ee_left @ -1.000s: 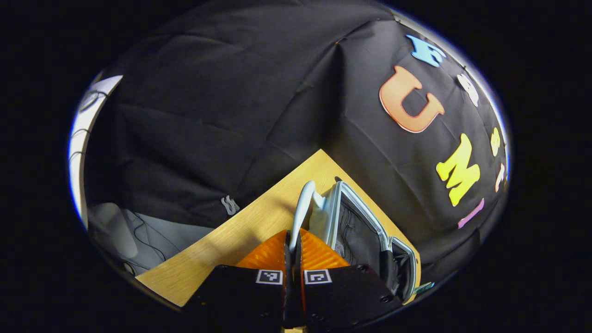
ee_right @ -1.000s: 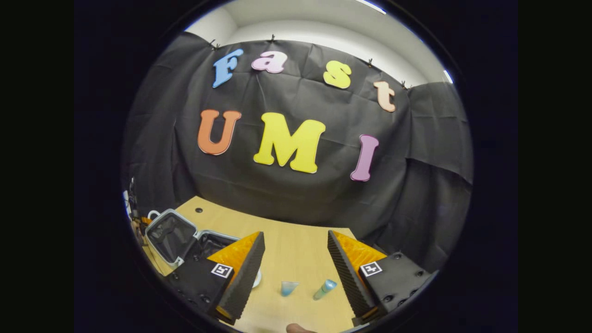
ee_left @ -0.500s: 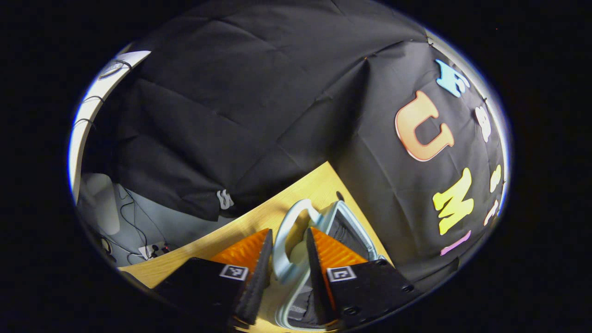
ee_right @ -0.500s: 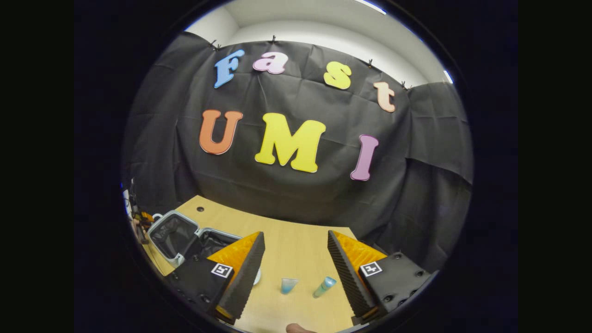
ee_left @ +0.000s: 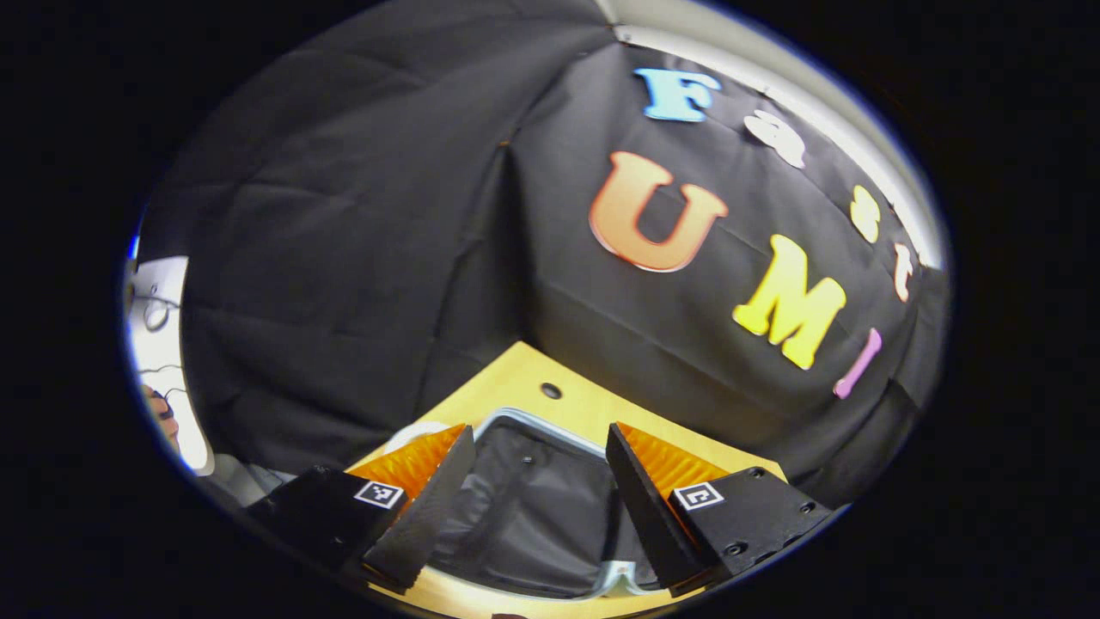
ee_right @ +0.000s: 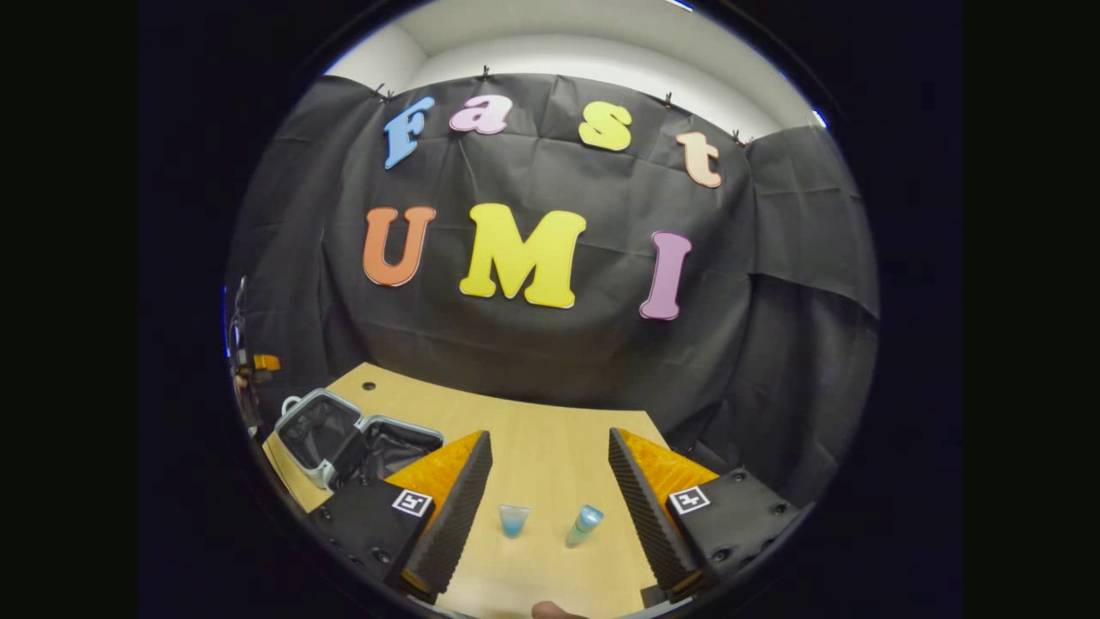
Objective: First open the suitcase, pack the skin care products into it, and then close the suitcase.
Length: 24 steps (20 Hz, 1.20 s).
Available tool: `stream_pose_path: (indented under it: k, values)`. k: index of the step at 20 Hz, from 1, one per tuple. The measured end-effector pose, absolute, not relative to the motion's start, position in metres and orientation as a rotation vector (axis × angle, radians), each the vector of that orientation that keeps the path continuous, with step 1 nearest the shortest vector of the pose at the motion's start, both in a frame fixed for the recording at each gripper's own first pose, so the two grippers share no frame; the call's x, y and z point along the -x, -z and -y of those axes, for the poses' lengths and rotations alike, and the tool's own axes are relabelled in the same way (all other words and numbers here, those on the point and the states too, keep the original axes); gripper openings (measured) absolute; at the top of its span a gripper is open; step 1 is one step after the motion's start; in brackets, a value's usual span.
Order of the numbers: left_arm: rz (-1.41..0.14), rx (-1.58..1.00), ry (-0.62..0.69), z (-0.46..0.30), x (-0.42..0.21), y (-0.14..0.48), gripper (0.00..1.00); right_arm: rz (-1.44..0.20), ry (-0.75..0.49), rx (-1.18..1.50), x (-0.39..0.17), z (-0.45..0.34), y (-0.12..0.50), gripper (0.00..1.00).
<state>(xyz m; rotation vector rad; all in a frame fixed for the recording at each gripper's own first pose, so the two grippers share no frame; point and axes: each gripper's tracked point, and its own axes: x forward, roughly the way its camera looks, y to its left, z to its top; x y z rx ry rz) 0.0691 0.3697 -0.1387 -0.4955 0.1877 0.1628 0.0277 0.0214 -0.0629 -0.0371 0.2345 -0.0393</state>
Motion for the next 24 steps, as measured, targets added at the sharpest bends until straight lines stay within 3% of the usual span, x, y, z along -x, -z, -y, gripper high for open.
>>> stream_pose_path:
  k: [5, 12, 17, 24]
  values:
    - [-0.210, 0.365, -0.014, -0.218, -0.070, 0.122, 0.98, -0.271, 0.025, 0.020, -0.024, 0.022, 0.084, 0.81]
    - [-0.291, 0.231, 0.207, -0.015, -0.058, 0.169, 0.98, -0.336, 0.002, 0.051, -0.021, 0.079, 0.121, 0.81]
    - [-0.366, 0.144, 0.294, 0.072, -0.054, 0.222, 0.98, -0.374, -0.018, 0.061, -0.019, 0.110, 0.145, 0.81]
    - [-0.481, 0.066, 0.327, 0.136, -0.085, 0.300, 0.98, -0.424, -0.006, 0.079, -0.019, 0.153, 0.175, 0.81]
